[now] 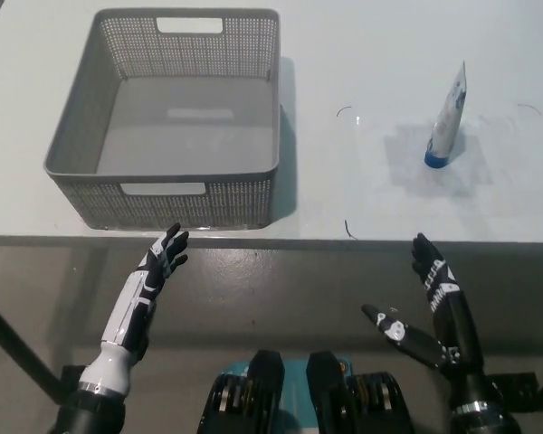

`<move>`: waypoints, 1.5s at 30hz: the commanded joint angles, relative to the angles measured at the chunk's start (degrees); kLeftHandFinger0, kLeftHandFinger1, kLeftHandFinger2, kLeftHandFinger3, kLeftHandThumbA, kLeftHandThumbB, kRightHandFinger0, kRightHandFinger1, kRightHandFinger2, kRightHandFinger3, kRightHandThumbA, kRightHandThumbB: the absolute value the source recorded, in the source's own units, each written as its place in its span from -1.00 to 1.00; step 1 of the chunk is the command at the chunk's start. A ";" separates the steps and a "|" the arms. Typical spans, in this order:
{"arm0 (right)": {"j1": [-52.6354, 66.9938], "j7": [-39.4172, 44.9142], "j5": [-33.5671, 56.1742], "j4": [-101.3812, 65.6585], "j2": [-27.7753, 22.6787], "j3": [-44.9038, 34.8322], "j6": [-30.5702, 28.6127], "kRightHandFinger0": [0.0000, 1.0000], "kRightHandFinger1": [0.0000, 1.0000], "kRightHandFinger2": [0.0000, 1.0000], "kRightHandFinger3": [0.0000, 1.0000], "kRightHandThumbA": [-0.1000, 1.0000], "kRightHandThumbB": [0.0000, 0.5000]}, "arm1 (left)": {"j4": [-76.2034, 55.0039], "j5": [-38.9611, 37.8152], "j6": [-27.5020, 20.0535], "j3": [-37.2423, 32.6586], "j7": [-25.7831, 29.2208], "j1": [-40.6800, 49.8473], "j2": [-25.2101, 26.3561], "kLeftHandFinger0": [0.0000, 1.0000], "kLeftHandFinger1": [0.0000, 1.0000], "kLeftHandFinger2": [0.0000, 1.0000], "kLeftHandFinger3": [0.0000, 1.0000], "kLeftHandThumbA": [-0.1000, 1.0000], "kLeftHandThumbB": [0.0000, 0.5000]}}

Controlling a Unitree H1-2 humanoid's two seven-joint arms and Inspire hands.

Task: Use the right hand to pick up a shampoo and place it into a container on the left side

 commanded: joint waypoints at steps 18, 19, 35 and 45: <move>-13.45 -4.20 1.57 -9.03 -1.00 -10.85 0.57 1.00 1.00 1.00 1.00 0.87 0.07 | -6.30 -3.07 -2.58 -0.02 -2.40 0.69 0.80 1.00 1.00 1.00 1.00 1.00 -1.00; -13.99 -4.11 1.45 -8.71 -1.11 -11.01 0.79 1.00 1.00 1.00 1.00 0.87 0.09 | -6.53 -3.07 -2.58 0.01 -2.36 1.01 0.73 1.00 1.00 1.00 1.00 1.00 -1.00; -28.84 -4.92 -1.11 9.53 -7.34 -12.10 8.64 1.00 1.00 1.00 1.00 0.99 0.50 | -8.03 -3.29 -2.33 0.03 -2.44 3.05 0.39 1.00 1.00 1.00 1.00 1.00 -1.00; -38.49 -3.81 1.25 28.64 -8.82 -12.85 3.47 1.00 1.00 1.00 1.00 0.87 0.63 | -7.78 -4.72 -1.95 -0.04 -2.92 3.91 -0.05 1.00 1.00 1.00 1.00 1.00 -1.00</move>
